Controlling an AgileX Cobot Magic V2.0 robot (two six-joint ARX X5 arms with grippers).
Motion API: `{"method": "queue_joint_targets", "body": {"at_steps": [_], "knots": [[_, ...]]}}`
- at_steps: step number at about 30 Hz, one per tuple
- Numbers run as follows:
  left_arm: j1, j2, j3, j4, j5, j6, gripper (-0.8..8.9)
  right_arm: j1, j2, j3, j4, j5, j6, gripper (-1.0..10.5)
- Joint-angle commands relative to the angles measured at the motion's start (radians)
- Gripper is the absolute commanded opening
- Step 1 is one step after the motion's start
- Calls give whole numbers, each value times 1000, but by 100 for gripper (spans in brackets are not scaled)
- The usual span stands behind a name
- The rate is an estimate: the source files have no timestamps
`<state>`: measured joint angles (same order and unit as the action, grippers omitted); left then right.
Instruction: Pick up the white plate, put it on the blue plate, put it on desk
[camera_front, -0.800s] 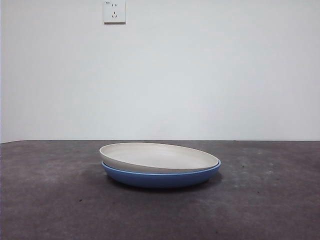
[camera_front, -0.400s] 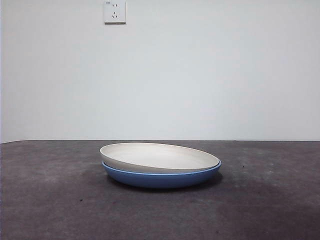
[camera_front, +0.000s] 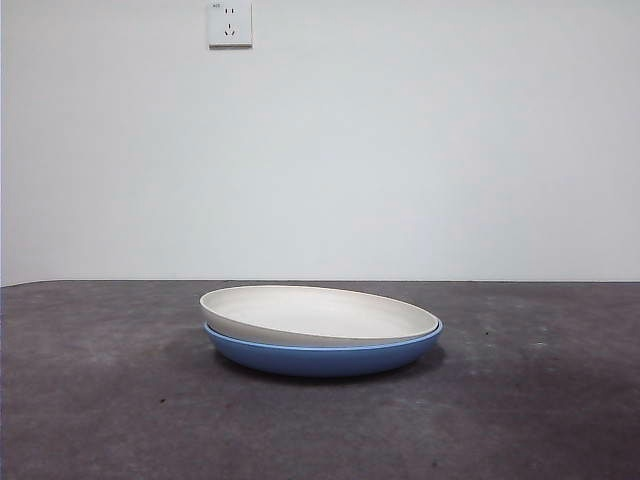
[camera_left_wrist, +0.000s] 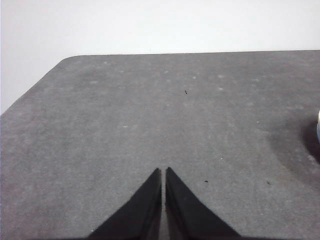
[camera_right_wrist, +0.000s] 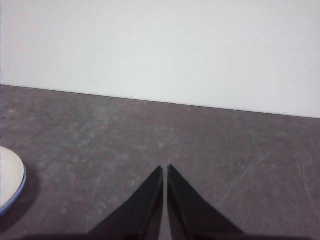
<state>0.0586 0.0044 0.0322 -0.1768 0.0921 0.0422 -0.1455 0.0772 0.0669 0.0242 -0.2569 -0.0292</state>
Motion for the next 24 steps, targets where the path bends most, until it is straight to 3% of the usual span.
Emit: {"method": "queue_joint_targets", "body": {"at_steps": [1,15,24], "knots": [[2,-1,-21,-8,0,-2,14,-3,-18,-18,0,4,14,8],[2,-1,-21,-8,0,-2,14,-3,-74,-56,-192,23,29,8],[2,-1,-20,-8,0,-2,14,-3,-74,-55,-182,23,32,8]]}}
